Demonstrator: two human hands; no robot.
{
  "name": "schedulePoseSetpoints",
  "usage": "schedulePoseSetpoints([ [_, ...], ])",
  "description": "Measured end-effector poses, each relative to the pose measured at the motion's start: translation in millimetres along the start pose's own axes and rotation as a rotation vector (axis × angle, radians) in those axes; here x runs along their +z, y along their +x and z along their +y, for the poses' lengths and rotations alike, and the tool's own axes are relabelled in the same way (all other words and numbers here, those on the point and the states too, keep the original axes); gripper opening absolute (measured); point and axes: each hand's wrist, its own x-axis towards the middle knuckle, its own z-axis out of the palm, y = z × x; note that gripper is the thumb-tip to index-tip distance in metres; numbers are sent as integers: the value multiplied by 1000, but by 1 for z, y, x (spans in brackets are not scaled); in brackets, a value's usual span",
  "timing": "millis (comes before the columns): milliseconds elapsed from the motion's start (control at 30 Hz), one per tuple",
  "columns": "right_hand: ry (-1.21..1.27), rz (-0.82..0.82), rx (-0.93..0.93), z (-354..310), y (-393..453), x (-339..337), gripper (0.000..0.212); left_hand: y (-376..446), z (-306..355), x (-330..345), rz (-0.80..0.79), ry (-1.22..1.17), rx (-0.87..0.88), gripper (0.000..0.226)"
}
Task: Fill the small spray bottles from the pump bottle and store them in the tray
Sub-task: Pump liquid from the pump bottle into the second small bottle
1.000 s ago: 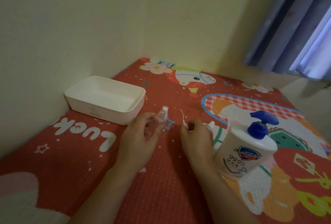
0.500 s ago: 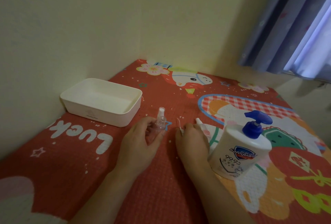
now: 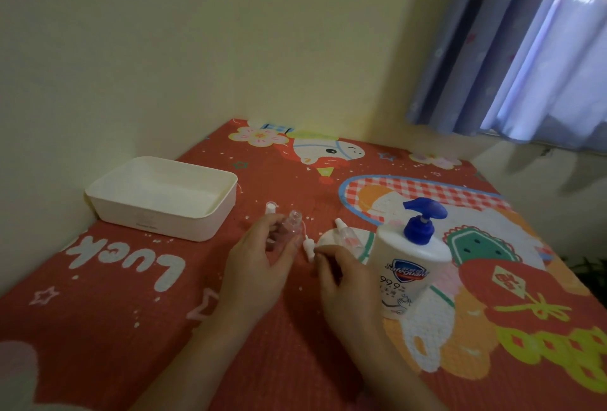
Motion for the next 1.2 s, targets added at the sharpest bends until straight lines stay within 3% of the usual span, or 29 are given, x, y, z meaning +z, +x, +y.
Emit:
schedulePoseSetpoints([
  [300, 227, 97, 68, 11, -29, -50, 12, -9, 37, 29, -137, -142, 45, 19],
  [600, 231, 385, 42, 13, -24, -97, 21, -10, 62, 51, -232, -211, 96, 28],
  [833, 211, 493, 15, 8, 3, -124, 24, -9, 72, 59, -257, -276, 117, 26],
  [1033, 287, 266, 141, -7, 32, -131, 30, -6, 75, 64, -274, -336, 121, 29],
  [1200, 274, 169, 185, -8, 43, -131, 33, -3, 78, 67, -289, -308, 124, 34],
])
